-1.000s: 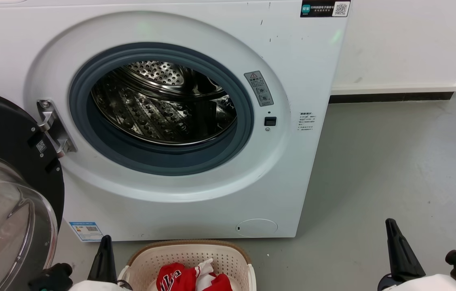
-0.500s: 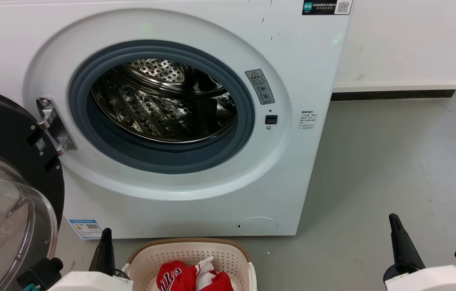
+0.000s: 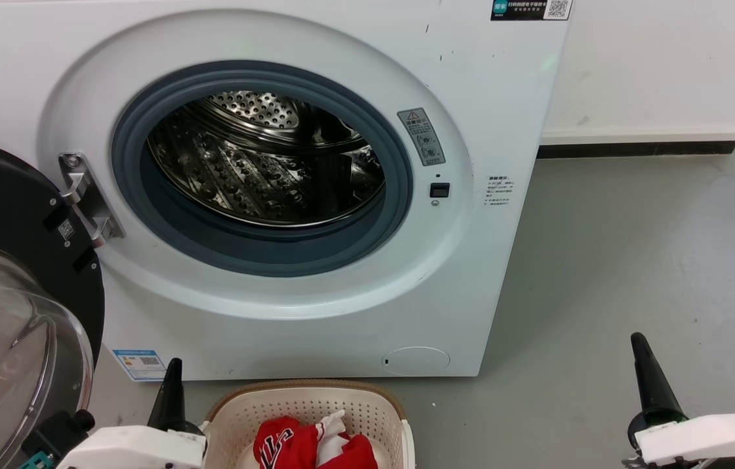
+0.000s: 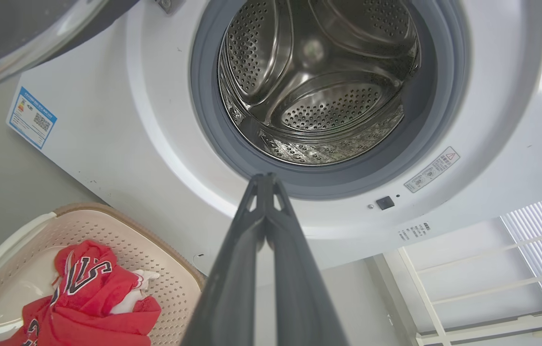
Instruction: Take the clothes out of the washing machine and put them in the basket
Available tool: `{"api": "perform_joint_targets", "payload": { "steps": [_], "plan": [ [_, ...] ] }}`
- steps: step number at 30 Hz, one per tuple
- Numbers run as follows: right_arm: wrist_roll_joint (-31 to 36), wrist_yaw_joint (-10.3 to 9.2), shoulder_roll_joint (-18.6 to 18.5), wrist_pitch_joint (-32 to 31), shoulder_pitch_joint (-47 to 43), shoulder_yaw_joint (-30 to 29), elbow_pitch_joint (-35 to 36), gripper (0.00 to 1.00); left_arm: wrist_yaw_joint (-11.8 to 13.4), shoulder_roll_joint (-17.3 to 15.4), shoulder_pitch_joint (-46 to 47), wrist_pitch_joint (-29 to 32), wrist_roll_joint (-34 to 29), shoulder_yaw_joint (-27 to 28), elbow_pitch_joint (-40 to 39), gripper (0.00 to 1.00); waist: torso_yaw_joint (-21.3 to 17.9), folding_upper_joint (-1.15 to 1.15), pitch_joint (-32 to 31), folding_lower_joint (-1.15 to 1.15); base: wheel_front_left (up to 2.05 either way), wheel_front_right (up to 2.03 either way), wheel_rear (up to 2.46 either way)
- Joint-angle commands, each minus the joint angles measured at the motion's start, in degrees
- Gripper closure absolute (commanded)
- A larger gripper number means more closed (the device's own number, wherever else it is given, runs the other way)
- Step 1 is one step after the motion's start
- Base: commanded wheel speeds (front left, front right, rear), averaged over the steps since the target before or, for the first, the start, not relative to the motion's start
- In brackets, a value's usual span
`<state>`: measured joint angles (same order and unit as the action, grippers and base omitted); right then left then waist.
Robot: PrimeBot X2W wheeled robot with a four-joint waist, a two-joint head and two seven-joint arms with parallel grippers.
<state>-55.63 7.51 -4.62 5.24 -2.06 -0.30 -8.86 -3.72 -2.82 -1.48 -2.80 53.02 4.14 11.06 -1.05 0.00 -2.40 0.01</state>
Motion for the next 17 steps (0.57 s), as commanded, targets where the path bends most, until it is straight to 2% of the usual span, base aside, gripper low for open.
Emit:
{"api": "perform_joint_targets", "payload": {
  "steps": [1,17],
  "plan": [
    [-2.22,-0.01,-0.40,-0.45,1.76,-0.26,0.20,1.00,-0.50,-0.08,1.80,0.48,2.09,0.32,-0.39,1.00,0.03,0.00,0.06,0.00,0.00,0.00,0.00],
    [-13.85,-0.01,-0.42,-3.31,4.00,-1.25,-1.44,1.00,-1.59,-0.09,3.88,3.29,13.81,1.03,0.67,1.00,0.28,0.00,0.70,0.00,0.00,0.00,0.00]
  ]
}}
